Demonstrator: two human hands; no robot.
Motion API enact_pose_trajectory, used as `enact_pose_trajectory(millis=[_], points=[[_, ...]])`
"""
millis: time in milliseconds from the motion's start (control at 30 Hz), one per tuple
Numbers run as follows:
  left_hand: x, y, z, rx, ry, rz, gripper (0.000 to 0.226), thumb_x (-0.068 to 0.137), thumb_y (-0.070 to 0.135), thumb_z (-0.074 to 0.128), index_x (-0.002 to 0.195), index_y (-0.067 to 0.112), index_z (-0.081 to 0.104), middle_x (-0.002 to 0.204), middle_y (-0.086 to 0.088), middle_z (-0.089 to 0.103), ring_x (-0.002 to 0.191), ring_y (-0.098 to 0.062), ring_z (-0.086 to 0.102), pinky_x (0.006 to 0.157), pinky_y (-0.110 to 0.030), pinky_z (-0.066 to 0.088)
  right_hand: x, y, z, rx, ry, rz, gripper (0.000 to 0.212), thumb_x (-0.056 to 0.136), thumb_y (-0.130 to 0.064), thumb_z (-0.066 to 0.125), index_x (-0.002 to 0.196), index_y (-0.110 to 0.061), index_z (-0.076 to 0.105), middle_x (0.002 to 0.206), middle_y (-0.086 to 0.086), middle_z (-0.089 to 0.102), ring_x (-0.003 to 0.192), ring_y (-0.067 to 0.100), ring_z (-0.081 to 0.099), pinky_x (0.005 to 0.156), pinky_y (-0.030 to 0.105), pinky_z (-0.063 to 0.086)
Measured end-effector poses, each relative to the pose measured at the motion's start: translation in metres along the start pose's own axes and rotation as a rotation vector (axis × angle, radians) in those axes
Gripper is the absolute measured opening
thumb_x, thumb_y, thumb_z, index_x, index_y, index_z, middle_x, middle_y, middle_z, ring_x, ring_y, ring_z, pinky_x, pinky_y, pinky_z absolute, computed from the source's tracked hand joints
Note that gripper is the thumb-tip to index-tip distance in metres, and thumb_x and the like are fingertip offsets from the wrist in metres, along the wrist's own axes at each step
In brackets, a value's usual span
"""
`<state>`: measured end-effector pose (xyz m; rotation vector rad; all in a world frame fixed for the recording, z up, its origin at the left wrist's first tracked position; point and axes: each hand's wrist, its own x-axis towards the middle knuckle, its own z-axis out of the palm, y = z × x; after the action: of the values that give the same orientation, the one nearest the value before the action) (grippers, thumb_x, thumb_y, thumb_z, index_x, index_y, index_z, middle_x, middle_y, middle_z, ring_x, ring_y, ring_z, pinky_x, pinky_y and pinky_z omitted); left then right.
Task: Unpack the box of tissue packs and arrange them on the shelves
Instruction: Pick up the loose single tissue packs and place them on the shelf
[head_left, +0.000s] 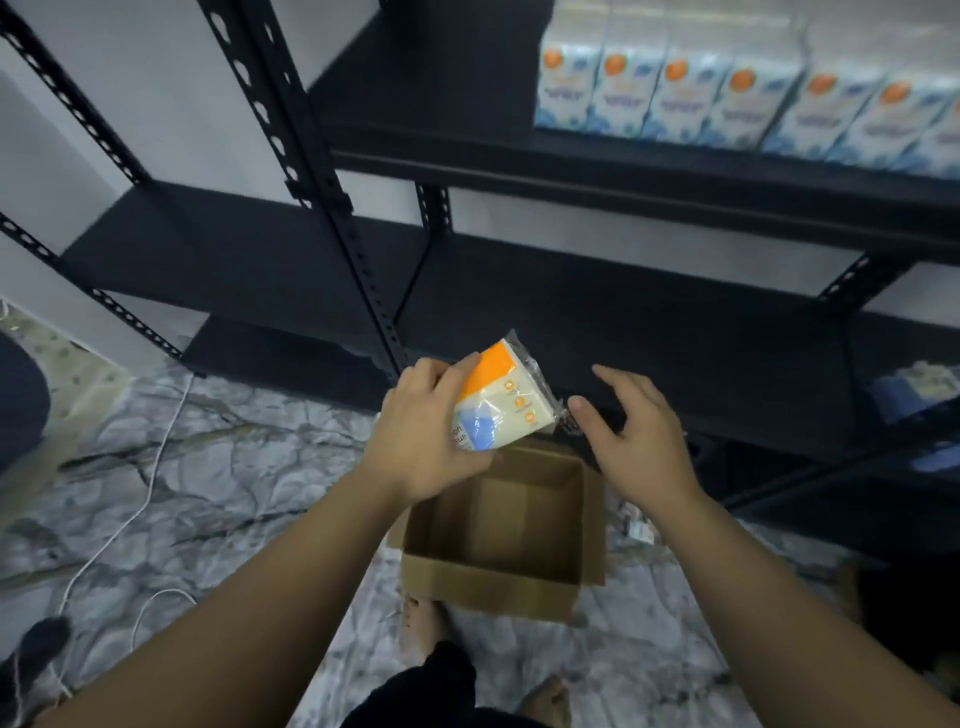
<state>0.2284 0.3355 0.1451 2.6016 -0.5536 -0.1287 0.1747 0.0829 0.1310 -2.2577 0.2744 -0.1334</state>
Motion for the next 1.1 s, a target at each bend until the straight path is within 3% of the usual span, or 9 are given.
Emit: enact_pose_trajectory(millis=[100, 200, 300, 500, 633, 800, 933, 1033, 1100], points=[[0.019, 0.007, -0.029, -0.039, 0.084, -0.003, 0.108, 0.065, 0.064, 0.080, 0.155, 0.036, 0.028, 0.129, 0.010, 0.040, 0.118, -0.010, 0.040, 0.101, -0.042, 0.048, 0.020, -0.027, -0.015, -0.041, 0.069, -0.093, 0.057, 0.095, -0.056, 0.061, 0.143, -0.026, 0.059, 0.144, -0.011, 0.054, 0.135, 0.010, 0.044, 0.100, 0.018, 0.039], [0.045, 0.007, -0.062, -0.110, 0.166, 0.004, 0.109, 0.064, 0.067, 0.081, 0.155, 0.037, 0.028, 0.128, 0.014, 0.038, 0.119, -0.006, 0.038, 0.101, -0.038, 0.048, 0.049, -0.059, -0.027, -0.085, 0.214, -0.221, 0.057, 0.093, -0.062, 0.059, 0.135, -0.025, 0.066, 0.137, -0.010, 0.061, 0.128, 0.010, 0.046, 0.101, 0.031, 0.041], [0.076, 0.004, -0.095, -0.132, 0.238, 0.059, 0.108, 0.062, 0.069, 0.079, 0.153, 0.040, 0.027, 0.125, 0.015, 0.038, 0.119, -0.007, 0.040, 0.101, -0.041, 0.049, 0.086, -0.088, -0.043, -0.148, 0.389, -0.345, 0.051, 0.094, -0.057, 0.063, 0.129, -0.021, 0.069, 0.130, -0.005, 0.066, 0.125, 0.016, 0.050, 0.104, 0.043, 0.046], [0.146, -0.005, -0.158, -0.084, 0.282, 0.142, 0.110, 0.064, 0.069, 0.078, 0.156, 0.039, 0.025, 0.125, 0.015, 0.035, 0.121, -0.009, 0.038, 0.104, -0.040, 0.044, 0.173, -0.136, -0.074, -0.376, 0.642, -0.405, 0.048, 0.091, -0.052, 0.071, 0.128, -0.021, 0.069, 0.142, 0.003, 0.059, 0.134, 0.029, 0.046, 0.111, 0.052, 0.037], [0.190, -0.014, -0.181, 0.005, 0.263, 0.177, 0.108, 0.070, 0.067, 0.077, 0.158, 0.033, 0.025, 0.127, 0.009, 0.038, 0.120, -0.014, 0.041, 0.105, -0.042, 0.043, 0.219, -0.150, -0.080, -0.490, 0.650, -0.340, 0.056, 0.091, -0.060, 0.069, 0.134, -0.025, 0.064, 0.154, 0.002, 0.051, 0.148, 0.029, 0.036, 0.117, 0.053, 0.026], [0.230, -0.025, -0.190, 0.099, 0.188, 0.159, 0.110, 0.073, 0.068, 0.075, 0.160, 0.031, 0.021, 0.136, 0.004, 0.040, 0.126, -0.019, 0.041, 0.105, -0.042, 0.039, 0.242, -0.153, -0.078, -0.628, 0.653, -0.259, 0.068, 0.094, -0.074, 0.050, 0.140, -0.025, 0.062, 0.150, 0.002, 0.058, 0.141, 0.027, 0.047, 0.115, 0.052, 0.029], [0.252, -0.027, -0.196, 0.132, 0.096, 0.184, 0.105, 0.075, 0.069, 0.073, 0.159, 0.031, 0.024, 0.142, 0.006, 0.042, 0.131, -0.020, 0.039, 0.111, -0.045, 0.035, 0.239, -0.145, -0.073, -0.685, 0.662, -0.276, 0.068, 0.097, -0.073, 0.043, 0.139, -0.024, 0.062, 0.149, 0.001, 0.058, 0.140, 0.025, 0.048, 0.117, 0.052, 0.026], [0.265, -0.026, -0.205, 0.225, -0.013, 0.221, 0.095, 0.080, 0.068, 0.067, 0.160, 0.034, 0.027, 0.156, 0.007, 0.037, 0.144, -0.021, 0.026, 0.123, -0.054, 0.020, 0.240, -0.141, -0.073, -0.710, 0.664, -0.288, 0.068, 0.097, -0.072, 0.043, 0.140, -0.023, 0.061, 0.149, 0.001, 0.058, 0.140, 0.025, 0.047, 0.116, 0.051, 0.025], [0.271, -0.023, -0.212, 0.313, -0.073, 0.220, 0.092, 0.079, 0.069, 0.053, 0.161, 0.038, 0.026, 0.166, 0.004, 0.027, 0.151, -0.022, 0.014, 0.126, -0.056, 0.011, 0.241, -0.140, -0.073, -0.712, 0.667, -0.297, 0.066, 0.097, -0.070, 0.045, 0.140, -0.023, 0.061, 0.149, 0.001, 0.058, 0.140, 0.025, 0.047, 0.117, 0.052, 0.025]])
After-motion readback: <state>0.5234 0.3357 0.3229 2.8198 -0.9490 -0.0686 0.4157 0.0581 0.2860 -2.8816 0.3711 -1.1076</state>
